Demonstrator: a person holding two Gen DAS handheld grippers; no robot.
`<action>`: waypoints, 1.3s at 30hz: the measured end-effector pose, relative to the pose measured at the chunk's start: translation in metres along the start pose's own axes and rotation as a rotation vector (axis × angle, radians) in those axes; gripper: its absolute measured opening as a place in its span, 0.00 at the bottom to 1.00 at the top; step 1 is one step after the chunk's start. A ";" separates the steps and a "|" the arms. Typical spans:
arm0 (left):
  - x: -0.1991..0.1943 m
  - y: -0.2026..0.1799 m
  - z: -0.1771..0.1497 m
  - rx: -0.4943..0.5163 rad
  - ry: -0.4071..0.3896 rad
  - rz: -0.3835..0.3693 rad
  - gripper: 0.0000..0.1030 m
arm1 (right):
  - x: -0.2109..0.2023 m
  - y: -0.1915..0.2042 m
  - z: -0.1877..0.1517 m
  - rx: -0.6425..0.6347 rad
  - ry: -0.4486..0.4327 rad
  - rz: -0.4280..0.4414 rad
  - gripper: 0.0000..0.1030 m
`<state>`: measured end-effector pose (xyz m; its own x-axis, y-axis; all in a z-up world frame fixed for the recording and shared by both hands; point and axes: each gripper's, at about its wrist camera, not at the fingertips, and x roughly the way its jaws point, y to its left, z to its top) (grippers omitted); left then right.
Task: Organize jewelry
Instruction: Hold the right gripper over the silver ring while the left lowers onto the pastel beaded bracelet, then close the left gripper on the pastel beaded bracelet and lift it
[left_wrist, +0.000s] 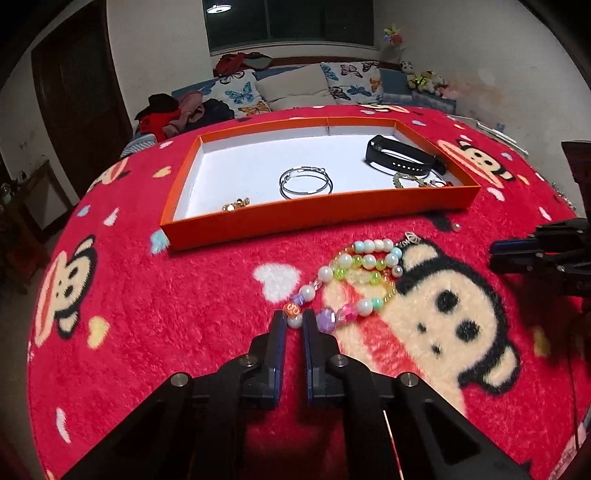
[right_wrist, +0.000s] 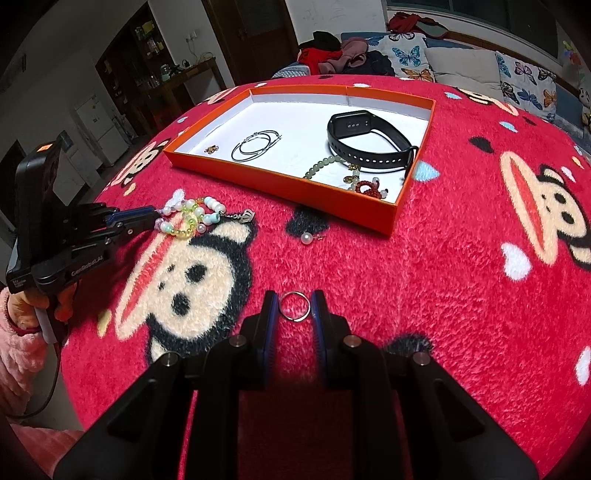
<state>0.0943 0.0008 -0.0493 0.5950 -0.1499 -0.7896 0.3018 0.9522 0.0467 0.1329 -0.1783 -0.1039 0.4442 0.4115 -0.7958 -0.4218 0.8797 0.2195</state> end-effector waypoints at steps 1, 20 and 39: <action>0.001 0.002 -0.001 -0.001 0.004 -0.013 0.08 | 0.000 0.000 0.000 0.002 0.000 0.002 0.18; 0.001 0.006 0.004 -0.031 -0.034 -0.041 0.08 | 0.000 -0.002 0.001 0.005 -0.007 0.003 0.18; -0.113 0.029 0.080 -0.046 -0.320 -0.118 0.03 | -0.050 0.010 0.034 -0.026 -0.147 0.004 0.18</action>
<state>0.0954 0.0244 0.0899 0.7636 -0.3285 -0.5559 0.3528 0.9333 -0.0670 0.1338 -0.1820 -0.0431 0.5528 0.4475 -0.7030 -0.4435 0.8722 0.2064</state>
